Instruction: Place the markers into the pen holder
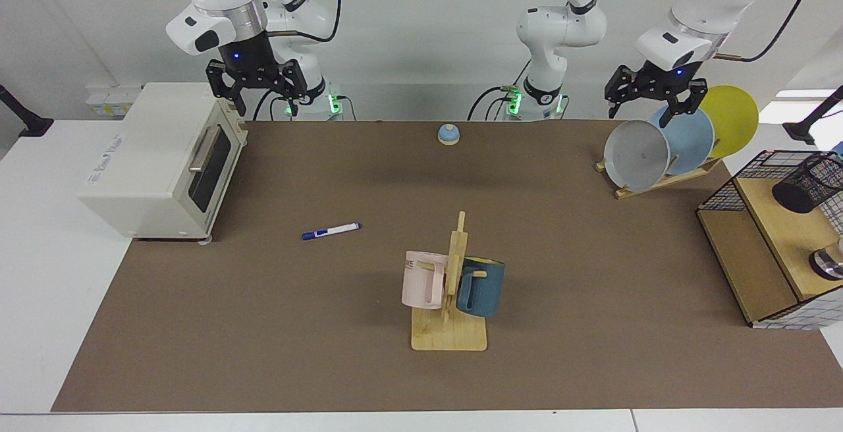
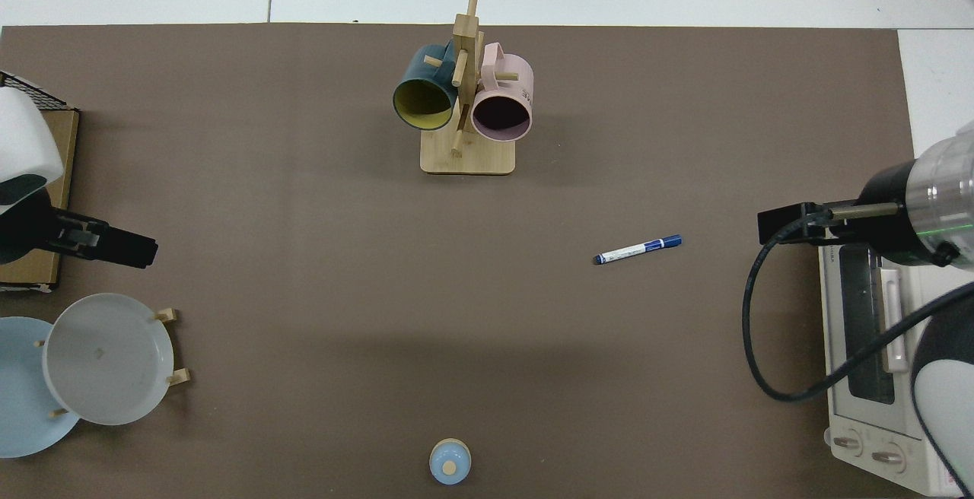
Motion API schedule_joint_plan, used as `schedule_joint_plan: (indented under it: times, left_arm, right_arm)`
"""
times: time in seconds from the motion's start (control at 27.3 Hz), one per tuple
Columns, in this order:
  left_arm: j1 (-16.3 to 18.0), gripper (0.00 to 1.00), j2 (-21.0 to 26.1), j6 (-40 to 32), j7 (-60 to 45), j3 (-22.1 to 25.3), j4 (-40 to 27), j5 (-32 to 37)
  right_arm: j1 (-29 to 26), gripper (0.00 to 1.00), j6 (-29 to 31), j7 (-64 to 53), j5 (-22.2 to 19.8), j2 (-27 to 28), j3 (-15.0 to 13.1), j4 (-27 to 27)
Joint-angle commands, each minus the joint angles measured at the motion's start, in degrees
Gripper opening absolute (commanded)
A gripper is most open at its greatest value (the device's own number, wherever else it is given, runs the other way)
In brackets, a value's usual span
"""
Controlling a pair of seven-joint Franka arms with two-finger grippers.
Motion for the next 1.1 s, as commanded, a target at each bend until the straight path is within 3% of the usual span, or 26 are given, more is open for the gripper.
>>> schedule_joint_plan:
  times: [0.0, 0.66, 1.06]
  left_arm:
    - [0.1, 1.0, -1.4, -0.2, 0.5, 0.0, -1.5, -0.7]
    - [0.1, 1.0, -1.4, -0.2, 0.5, 0.0, -1.6, -0.7]
    - [0.1, 1.0, -1.4, -0.2, 0.5, 0.0, -1.7, -0.7]
  right_arm:
    - [-0.5, 1.0, 1.4, 0.8, 0.8, -0.9, 0.1, -1.8]
    - [-0.4, 1.0, 1.5, 3.6, 0.8, -1.4, 0.1, -2.7]
    - [-0.3, 1.0, 4.3, 27.2, 0.9, -1.3, 0.1, -6.2]
